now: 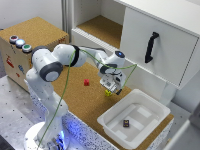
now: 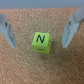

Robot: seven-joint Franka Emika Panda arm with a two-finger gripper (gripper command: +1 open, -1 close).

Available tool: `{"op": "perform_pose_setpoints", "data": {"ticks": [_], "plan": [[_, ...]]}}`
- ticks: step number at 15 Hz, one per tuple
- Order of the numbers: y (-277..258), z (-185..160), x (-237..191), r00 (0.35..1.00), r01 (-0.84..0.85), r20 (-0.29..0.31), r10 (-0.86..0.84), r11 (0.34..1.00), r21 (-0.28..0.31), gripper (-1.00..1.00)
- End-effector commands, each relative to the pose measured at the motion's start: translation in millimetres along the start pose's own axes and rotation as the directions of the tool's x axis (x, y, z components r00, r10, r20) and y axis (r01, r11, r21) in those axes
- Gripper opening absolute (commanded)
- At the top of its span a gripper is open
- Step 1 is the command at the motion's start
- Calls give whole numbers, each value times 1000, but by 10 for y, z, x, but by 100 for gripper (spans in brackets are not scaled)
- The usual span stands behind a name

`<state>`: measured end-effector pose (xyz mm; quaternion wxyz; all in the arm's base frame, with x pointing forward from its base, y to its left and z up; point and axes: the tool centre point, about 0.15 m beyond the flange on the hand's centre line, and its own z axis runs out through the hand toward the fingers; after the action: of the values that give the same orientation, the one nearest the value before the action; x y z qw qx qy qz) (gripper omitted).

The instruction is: Go towards the yellow block and grasp it

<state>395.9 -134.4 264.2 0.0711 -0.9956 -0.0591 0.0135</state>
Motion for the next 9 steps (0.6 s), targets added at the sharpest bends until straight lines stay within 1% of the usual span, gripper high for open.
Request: {"op": "perform_pose_setpoints", "data": {"ticks": [1,5,6,7,9], "plan": [[-5,59,115,1000,-16,7,16,1000,8,100],[-5,59,115,1000,-16,7,16,1000,8,100],[-2,-1,7,1000,-2,-2,2,1000,-1,100],[13,-1,-3,1000,10,4,-10,1000,-22,100],[26,-60,-26,1000,1,-1,-2,996,-92,100]]}}
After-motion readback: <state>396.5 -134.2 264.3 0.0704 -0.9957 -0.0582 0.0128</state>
